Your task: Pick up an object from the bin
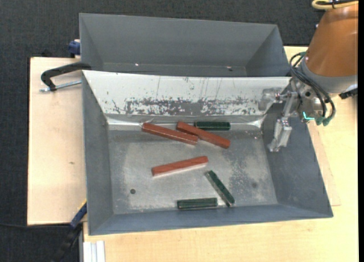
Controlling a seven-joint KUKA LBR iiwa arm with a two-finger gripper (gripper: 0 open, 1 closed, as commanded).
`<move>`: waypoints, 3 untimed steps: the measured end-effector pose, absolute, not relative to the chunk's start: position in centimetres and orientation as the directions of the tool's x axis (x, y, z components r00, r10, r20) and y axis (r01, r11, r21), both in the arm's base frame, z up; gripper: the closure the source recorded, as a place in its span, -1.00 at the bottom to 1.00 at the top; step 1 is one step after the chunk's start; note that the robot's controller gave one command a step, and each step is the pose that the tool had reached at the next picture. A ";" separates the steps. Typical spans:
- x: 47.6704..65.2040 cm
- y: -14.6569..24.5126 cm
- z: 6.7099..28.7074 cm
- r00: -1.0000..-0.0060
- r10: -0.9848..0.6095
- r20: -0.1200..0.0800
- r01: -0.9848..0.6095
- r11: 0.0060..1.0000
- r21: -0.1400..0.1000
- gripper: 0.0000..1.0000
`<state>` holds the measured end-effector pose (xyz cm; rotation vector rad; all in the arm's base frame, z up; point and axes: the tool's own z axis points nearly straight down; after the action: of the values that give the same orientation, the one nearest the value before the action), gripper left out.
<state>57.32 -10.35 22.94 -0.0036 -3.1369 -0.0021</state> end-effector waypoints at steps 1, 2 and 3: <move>57.4 -10.3 23.1 -1.000 0.001 0.002 0.001 1.000 0.001 -1.00; 56.5 -9.9 23.3 -0.999 -0.032 -0.003 -0.032 0.999 0.000 -1.00; 56.1 -8.1 18.1 -0.995 -0.101 -0.009 -0.101 0.995 -0.001 -1.00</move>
Offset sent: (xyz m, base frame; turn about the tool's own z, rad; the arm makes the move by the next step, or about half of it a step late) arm -0.0239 0.0105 -0.0015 -0.0846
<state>56.05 -8.11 18.11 0.1586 -3.1462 0.0015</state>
